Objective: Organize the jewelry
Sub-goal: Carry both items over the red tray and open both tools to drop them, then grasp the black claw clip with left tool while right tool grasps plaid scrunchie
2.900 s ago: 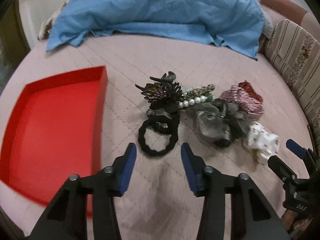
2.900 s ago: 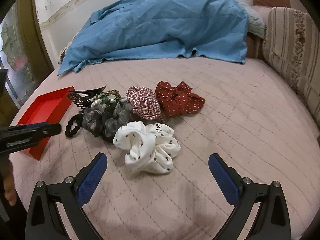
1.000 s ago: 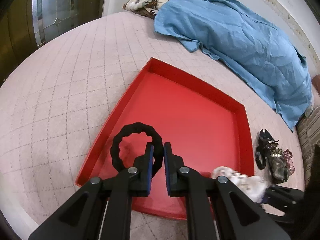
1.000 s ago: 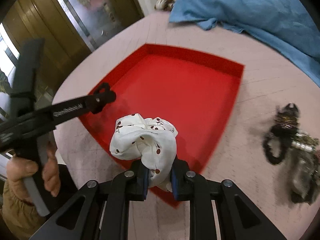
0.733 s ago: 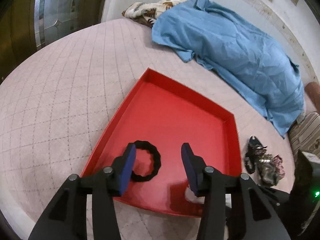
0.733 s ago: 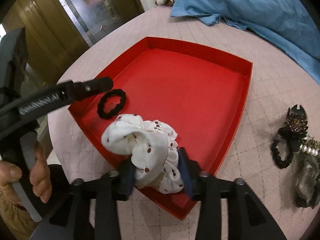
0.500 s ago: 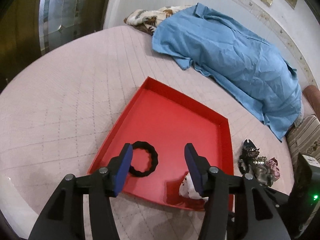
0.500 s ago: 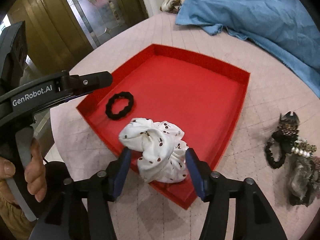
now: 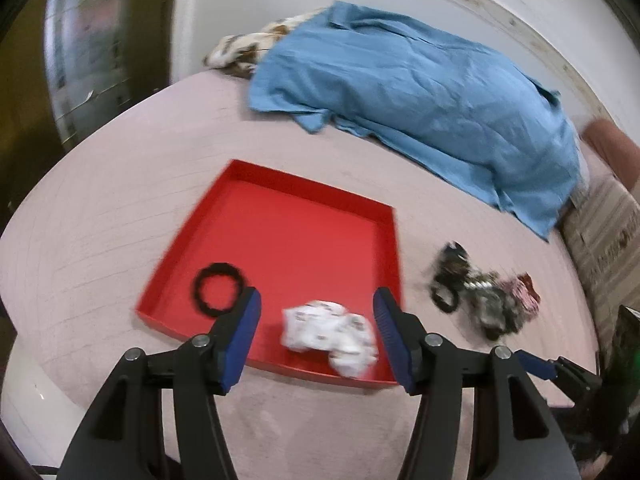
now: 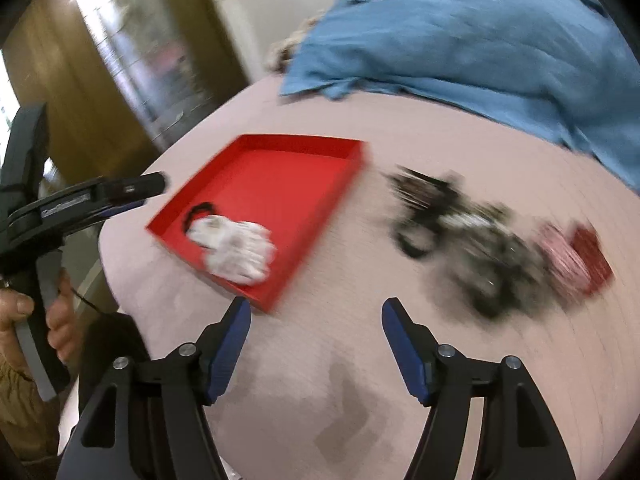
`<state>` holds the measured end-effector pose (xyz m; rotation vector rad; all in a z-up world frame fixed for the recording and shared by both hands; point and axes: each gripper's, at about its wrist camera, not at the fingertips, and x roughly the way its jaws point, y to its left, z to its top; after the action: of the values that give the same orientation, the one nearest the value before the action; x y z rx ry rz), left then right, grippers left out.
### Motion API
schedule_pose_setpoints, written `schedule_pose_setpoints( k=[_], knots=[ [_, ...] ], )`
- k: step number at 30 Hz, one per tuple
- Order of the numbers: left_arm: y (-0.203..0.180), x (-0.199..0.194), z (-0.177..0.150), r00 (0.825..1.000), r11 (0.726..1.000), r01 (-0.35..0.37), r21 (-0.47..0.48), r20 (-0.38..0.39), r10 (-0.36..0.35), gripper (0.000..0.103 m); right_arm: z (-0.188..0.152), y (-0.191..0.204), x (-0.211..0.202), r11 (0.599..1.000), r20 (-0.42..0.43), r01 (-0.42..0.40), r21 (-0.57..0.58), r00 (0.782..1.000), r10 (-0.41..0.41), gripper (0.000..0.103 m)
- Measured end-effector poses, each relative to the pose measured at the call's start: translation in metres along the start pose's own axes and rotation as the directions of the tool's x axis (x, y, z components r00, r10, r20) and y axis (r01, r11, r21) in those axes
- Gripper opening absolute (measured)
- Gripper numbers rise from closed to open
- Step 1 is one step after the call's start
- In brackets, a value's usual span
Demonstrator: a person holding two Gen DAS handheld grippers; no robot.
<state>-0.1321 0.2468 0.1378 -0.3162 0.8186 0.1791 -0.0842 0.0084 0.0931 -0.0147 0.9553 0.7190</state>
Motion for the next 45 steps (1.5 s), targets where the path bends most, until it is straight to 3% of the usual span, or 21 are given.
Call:
schedule_pose_setpoints(
  k=[9,15,24,29,34,36,38,39,40,45],
  knots=[
    [-0.088,0.016,-0.01,0.996,0.982,0.073,0.175,-0.061,-0.063,0.059,-0.047,-0.108,-0.046,0.967,0.038,0.092,0.237,0.994,-0.104,0.073],
    [-0.134,0.038,0.004,0.993,0.956,0.103,0.275,-0.086,-0.082,0.064,-0.058,-0.142,-0.053,0.944,0.062,0.106,0.313,0.989,-0.132,0.073],
    [-0.163,0.107,0.041,0.975,0.958,0.157,0.238,-0.193,-0.112,0.064,-0.036,-0.169,-0.049,0.929,0.137,0.049,0.367,0.985,-0.107,0.073],
    [-0.173,0.16,0.046,0.951,0.953,0.185,0.241,-0.289,-0.111,0.064,-0.01,-0.178,-0.029,0.929,0.153,0.028,0.37,0.984,-0.09,0.063],
    [-0.174,0.193,0.041,0.925,0.947,0.218,0.238,-0.361,-0.122,0.064,0.002,-0.194,-0.006,0.909,0.133,0.012,0.417,0.988,-0.074,0.061],
    [-0.175,0.201,0.037,0.914,0.943,0.235,0.236,-0.384,-0.132,0.064,0.004,-0.2,0.001,0.901,0.124,0.002,0.434,0.99,-0.062,0.057],
    [-0.177,0.206,0.034,0.909,0.939,0.246,0.241,-0.394,-0.137,0.062,0.006,-0.204,0.007,0.898,0.113,0.003,0.44,0.992,-0.059,0.041],
    [-0.177,0.205,0.033,0.912,0.938,0.243,0.245,-0.387,-0.135,0.044,0.006,-0.206,0.01,0.896,0.105,0.006,0.444,0.993,-0.059,0.035],
    [-0.177,0.206,0.032,0.915,0.94,0.233,0.25,-0.385,-0.125,0.037,0.006,-0.208,0.014,0.893,0.096,0.004,0.449,0.994,-0.053,0.021],
    [-0.173,0.189,0.035,0.93,0.945,0.241,0.22,-0.332,-0.159,0.032,0.006,-0.204,0.011,0.899,0.103,-0.004,0.438,0.994,-0.045,0.012]
  ],
)
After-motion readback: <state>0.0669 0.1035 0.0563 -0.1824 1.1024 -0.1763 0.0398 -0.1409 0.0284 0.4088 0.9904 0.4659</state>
